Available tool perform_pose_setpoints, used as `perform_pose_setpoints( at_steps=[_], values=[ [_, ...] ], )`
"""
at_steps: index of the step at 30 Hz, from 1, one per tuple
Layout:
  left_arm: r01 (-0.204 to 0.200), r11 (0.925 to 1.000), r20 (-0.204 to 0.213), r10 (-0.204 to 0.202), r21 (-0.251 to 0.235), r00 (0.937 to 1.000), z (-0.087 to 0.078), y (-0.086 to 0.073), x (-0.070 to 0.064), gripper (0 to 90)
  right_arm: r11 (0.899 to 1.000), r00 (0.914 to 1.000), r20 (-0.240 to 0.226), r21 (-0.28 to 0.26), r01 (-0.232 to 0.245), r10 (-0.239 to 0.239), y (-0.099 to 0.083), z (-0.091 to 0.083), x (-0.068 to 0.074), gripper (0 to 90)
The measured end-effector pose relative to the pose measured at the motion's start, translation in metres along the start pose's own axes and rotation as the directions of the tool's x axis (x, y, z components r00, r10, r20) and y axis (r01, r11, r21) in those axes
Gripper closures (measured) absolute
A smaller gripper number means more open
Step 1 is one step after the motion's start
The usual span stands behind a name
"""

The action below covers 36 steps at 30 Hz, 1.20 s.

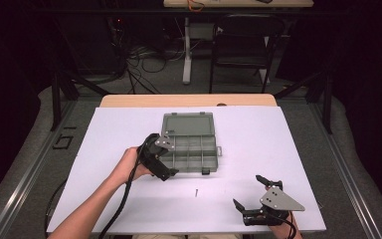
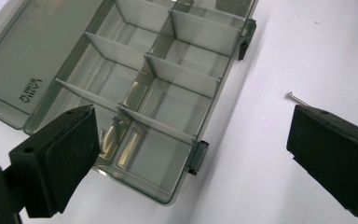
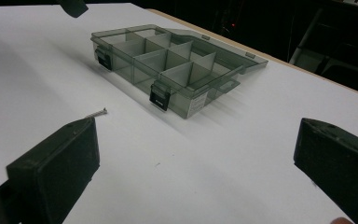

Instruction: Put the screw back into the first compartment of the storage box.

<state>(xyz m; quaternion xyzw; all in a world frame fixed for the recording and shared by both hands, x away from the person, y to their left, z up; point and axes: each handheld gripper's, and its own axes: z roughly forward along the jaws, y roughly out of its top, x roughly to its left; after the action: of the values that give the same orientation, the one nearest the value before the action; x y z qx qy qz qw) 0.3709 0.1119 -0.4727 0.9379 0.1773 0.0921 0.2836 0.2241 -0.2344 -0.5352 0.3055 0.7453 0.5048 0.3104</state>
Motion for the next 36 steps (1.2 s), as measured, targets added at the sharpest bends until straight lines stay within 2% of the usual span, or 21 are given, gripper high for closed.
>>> perform_pose_setpoints(
  at_steps=[1,3,5,6,8,13,14,16,20,36],
  values=[
    [-0.003,1.0,0.005,0.003,0.002,1.0,0.001,0.0,-0.001,1.5,0.999,0.9999,-0.016,0.041,0.002,-0.001,0.001,-0.003,-0.001,0.0],
    [-0.01,0.9999,0.004,0.01,0.003,0.9999,0.002,-0.001,-0.004,1.0,1.0,0.9999,-0.011,0.017,-0.004,0.005,0.0,-0.001,-0.001,0.0],
    [-0.012,0.9999,0.003,0.012,0.002,0.9999,0.003,-0.002,-0.006,0.8,0.999,1.0,-0.002,0.038,0.0,0.0,0.001,-0.002,-0.001,0.0],
    [-0.014,0.9999,0.007,0.014,0.002,0.9999,0.004,-0.002,-0.008,0.8,1.0,0.9999,-0.013,0.021,-0.001,0.001,0.0,-0.001,-0.001,0.0],
    [-0.021,0.9998,0.009,0.021,0.003,0.9997,0.007,-0.003,-0.011,0.4,1.0,0.9999,-0.012,0.027,0.001,-0.001,0.0,-0.001,-0.001,0.0],
    [-0.051,0.9987,0.033,0.051,-0.003,0.9982,0.012,-0.002,-0.02,0.1,1.0,0.9999,-0.015,0.018,-0.003,0.003,0.0,-0.001,-0.001,0.0],
    [-0.058,0.9983,0.036,0.058,-0.006,0.9977,0.014,-0.001,-0.021,0.1,0.999,1.0,-0.007,0.036,0.0,0.001,0.001,-0.002,-0.001,0.0],
    [-0.076,0.9971,0.05,0.077,-0.006,0.9958,0.016,0.0,-0.023,0.0,1.0,0.9999,-0.014,0.019,-0.003,0.004,0.0,-0.001,-0.001,0.0],
    [-0.105,0.9944,0.064,0.106,-0.008,0.9924,0.022,0.001,-0.03,0.0,1.0,0.9998,-0.016,0.019,-0.006,0.006,0.0,-0.001,-0.001,0.0],
    [-0.141,0.9898,0.099,0.142,-0.018,0.9848,0.045,0.004,-0.049,0.0,1.0,0.9997,-0.023,0.022,-0.004,0.004,0.0,0.0,-0.001,0.0]
  ],
)
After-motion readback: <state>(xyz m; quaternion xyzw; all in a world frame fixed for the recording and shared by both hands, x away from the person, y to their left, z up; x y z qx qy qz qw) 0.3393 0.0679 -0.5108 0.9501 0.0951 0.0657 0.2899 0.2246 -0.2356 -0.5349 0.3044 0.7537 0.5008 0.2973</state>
